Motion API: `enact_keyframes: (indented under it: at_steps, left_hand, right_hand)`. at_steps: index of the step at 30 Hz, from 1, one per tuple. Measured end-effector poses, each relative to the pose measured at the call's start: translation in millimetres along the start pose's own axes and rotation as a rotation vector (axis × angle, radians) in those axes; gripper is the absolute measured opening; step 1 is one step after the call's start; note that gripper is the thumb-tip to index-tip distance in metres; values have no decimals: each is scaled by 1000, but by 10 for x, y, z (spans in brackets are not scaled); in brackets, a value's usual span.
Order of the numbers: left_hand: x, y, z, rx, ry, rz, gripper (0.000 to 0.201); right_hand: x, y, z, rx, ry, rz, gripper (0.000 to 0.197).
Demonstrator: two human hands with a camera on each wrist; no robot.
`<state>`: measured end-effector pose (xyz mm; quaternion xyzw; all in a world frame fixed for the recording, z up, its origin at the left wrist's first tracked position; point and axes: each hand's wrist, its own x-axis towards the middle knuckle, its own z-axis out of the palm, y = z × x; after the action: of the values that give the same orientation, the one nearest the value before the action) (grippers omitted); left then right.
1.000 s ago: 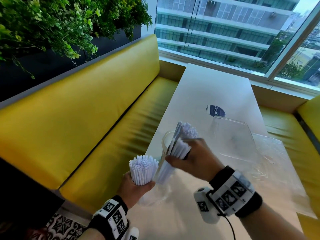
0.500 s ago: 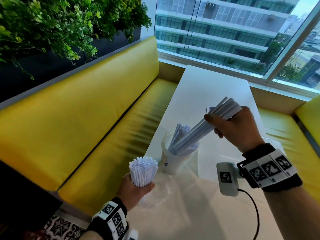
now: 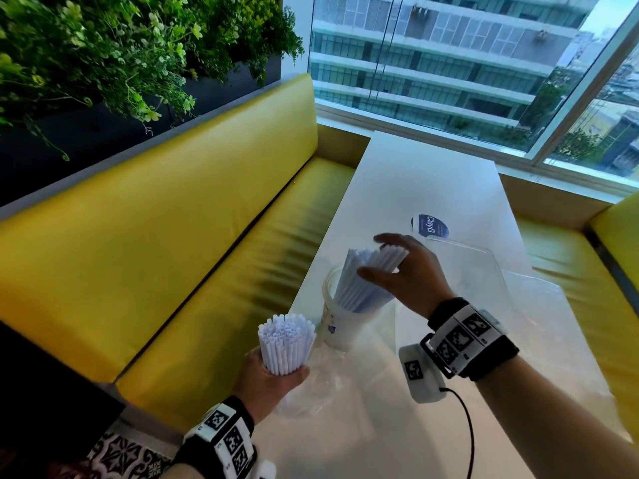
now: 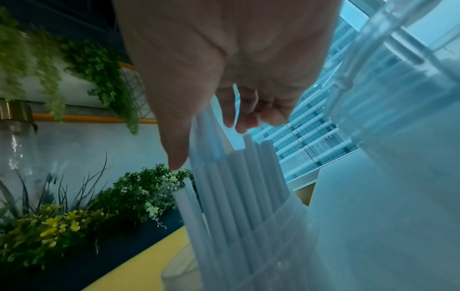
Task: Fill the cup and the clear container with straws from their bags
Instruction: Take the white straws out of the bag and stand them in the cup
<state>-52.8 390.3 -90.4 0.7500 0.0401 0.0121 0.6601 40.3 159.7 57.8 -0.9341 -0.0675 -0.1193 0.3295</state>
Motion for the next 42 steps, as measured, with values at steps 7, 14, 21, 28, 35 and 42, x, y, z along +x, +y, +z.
enact_keyframes:
  at_steps: [7,14,21,28,35,42]
  left_hand:
    - [22,-64,-1,55,-8,14,40]
    - [22,-54,3,60,10,-8,40]
    - [27,-53,5,49,-7,-29,40]
    - [19,-34,9,52,-12,-19,42]
    - [19,-44,-8,88,-20,3,38]
    - [19,-23,-3,46,-31,28,40]
  right_hand:
    - [-172,-13,179,-155,-28,-346,65]
    - [-201,41,426,-392,-142,-354,75]
    - [32,-117,550,-482,-80,-288,62]
    - [222,-125,632,-248,18,-163,11]
    - [268,-78,470,-371,-101,-184,28]
    - [71,-195,355,-505,-92,-385,53]
